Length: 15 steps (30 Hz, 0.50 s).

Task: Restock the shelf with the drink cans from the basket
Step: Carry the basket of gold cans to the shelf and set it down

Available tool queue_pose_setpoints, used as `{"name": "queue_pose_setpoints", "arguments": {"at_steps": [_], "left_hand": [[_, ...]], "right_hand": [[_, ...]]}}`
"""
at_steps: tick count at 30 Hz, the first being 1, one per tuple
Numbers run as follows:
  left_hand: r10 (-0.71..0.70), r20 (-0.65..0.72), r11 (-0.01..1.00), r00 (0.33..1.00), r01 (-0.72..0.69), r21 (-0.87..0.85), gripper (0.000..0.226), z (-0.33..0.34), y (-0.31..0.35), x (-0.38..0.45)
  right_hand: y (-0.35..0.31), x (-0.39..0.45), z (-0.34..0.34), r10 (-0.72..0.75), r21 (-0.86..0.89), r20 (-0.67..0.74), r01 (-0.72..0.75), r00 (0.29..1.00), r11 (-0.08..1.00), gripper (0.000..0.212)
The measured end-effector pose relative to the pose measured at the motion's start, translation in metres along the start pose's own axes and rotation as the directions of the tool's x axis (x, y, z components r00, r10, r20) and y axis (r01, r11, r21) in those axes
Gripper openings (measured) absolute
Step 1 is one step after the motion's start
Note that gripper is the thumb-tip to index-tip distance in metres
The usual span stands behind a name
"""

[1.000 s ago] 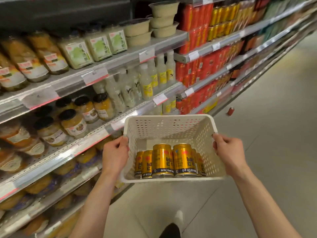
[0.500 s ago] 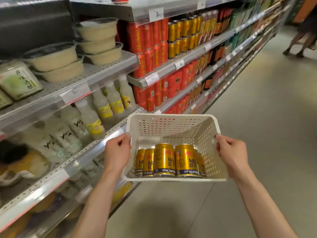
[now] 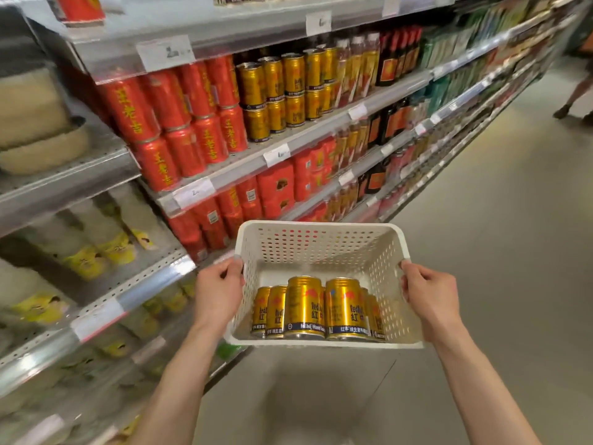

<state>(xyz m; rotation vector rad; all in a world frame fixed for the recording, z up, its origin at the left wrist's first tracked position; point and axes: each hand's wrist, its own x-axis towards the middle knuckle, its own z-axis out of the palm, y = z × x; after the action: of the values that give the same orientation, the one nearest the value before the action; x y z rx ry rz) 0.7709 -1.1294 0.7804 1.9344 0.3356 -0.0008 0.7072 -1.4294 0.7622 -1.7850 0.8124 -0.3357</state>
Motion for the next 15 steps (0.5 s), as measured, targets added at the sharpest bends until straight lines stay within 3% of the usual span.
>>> {"name": "queue_pose_setpoints", "arguments": {"at_steps": [15], "left_hand": [[0.025,0.001,1.0,1.0,-0.025,-0.007,0.035,0.231,0.089,0.108]], "right_hand": [[-0.009,0.269,-0.059,0.011,0.064,0.013,-0.012,1.0,0.998,0.042]]}}
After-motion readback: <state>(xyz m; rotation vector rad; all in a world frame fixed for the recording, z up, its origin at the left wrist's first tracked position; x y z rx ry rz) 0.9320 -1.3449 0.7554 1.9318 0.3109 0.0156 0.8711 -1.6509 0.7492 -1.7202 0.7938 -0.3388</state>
